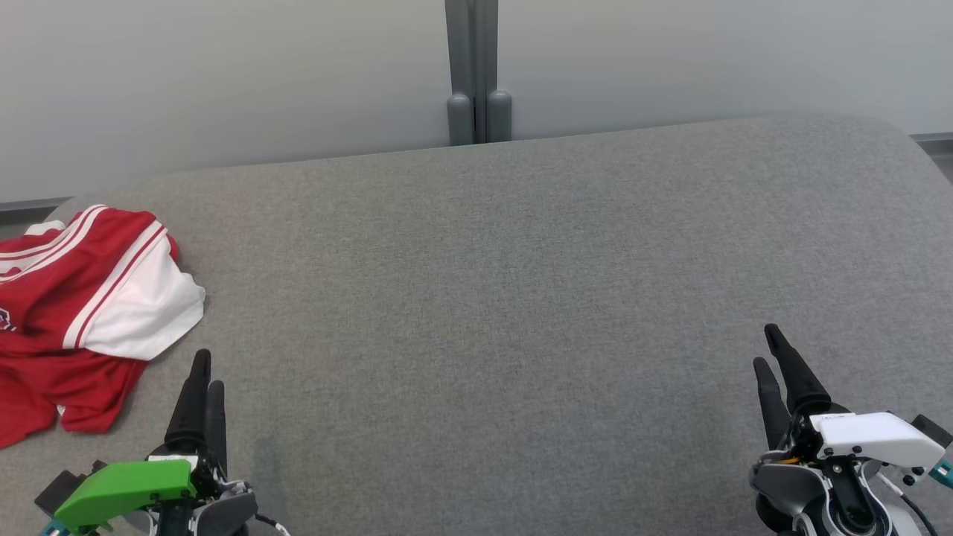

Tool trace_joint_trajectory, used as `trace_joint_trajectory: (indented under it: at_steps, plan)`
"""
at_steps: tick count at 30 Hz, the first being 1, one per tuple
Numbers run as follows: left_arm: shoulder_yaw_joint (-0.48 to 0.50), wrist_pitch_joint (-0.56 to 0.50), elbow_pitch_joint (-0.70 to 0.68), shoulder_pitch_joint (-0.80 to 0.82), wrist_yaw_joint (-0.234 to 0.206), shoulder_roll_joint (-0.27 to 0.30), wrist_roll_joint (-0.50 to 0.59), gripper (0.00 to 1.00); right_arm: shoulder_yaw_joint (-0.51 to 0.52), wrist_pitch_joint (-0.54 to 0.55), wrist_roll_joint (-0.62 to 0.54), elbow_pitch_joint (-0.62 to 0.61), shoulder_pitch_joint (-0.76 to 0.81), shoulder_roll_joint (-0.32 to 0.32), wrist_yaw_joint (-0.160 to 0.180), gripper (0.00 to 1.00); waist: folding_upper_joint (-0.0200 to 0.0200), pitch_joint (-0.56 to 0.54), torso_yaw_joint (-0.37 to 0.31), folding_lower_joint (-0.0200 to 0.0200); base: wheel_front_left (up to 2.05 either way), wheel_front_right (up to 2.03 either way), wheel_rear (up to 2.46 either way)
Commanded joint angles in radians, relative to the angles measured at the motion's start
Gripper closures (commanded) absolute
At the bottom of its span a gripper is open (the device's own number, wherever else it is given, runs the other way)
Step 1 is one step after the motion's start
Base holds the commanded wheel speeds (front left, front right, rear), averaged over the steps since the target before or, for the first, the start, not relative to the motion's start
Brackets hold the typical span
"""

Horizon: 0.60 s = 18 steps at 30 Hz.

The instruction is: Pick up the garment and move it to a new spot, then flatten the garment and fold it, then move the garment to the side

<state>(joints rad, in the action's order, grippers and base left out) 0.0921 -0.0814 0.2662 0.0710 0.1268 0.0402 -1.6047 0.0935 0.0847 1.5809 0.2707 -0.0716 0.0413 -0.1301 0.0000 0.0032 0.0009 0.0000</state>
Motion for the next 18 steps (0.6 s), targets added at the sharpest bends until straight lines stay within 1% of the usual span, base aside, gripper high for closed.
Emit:
trace_joint_trajectory:
  at_steps: [1,6,18]
  plan:
    - [-0.005,0.011,-0.021,0.006,0.001,0.004,0.02,0.0,-0.004,-0.013,-0.03,-0.021,-0.013,0.004,0.0,0.0,0.0,0.0,0.001,0.0,0.0,0.0,0.0]
    - [-0.008,0.034,-0.026,-0.003,0.001,0.005,0.08,0.0,-0.012,-0.036,-0.131,-0.036,-0.01,0.005,0.0,0.0,0.0,0.0,0.003,0.0,0.0,0.0,0.0]
    - [-0.021,0.086,-0.049,-0.028,0.002,0.006,0.315,0.0,-0.04,-0.089,-0.415,-0.077,0.007,0.006,0.0,0.0,0.0,-0.001,0.012,0.0,0.0,0.0,0.0]
